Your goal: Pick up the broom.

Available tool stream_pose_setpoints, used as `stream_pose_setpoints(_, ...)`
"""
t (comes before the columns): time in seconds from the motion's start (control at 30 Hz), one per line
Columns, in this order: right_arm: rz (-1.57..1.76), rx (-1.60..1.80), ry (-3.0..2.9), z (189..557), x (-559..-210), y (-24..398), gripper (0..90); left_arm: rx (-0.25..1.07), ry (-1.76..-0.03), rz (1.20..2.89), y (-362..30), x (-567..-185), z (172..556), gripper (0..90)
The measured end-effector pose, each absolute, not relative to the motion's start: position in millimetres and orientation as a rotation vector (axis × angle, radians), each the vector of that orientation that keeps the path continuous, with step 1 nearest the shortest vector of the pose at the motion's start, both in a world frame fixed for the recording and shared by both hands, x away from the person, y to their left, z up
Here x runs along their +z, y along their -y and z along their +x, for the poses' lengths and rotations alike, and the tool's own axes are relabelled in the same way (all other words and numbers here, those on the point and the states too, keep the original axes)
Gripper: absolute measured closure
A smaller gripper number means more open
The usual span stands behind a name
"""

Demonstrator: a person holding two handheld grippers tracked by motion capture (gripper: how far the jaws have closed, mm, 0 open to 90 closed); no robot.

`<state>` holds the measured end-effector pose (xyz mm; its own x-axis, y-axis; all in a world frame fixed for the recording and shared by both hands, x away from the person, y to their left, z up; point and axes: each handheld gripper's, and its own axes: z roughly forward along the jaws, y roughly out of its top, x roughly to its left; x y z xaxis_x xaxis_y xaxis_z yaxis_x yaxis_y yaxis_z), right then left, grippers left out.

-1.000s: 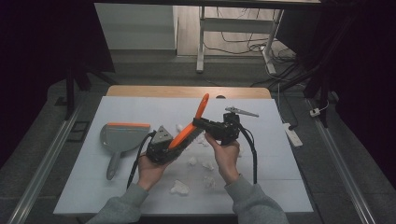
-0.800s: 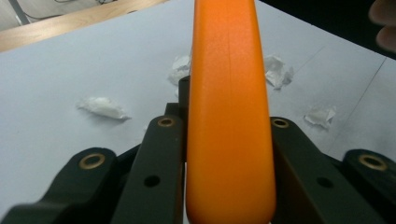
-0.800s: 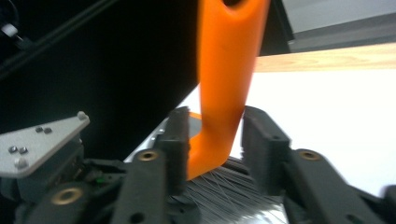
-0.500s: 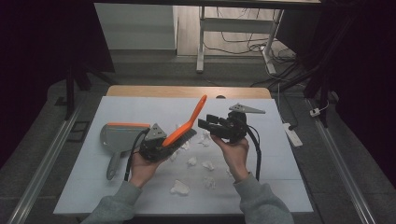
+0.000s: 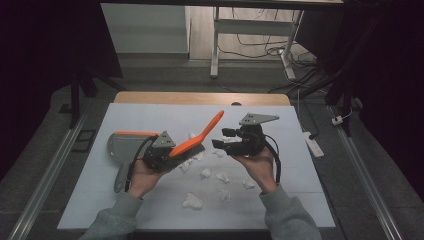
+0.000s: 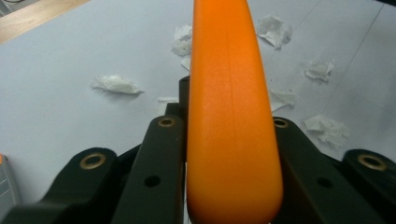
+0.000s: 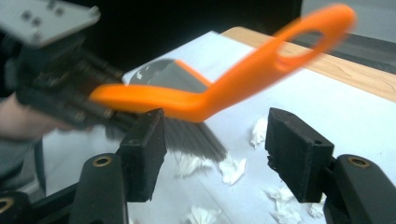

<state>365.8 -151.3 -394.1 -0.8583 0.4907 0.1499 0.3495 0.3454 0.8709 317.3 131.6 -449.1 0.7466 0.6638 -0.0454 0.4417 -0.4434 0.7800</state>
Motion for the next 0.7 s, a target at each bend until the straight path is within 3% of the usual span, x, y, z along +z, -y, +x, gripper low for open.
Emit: stream_pose_setpoints(0.7, 0.419, 1.220, -2.642, 353, -391, 133, 33.8, 0.265, -0.655, 2.361, -113, -442, 314, 77.6)
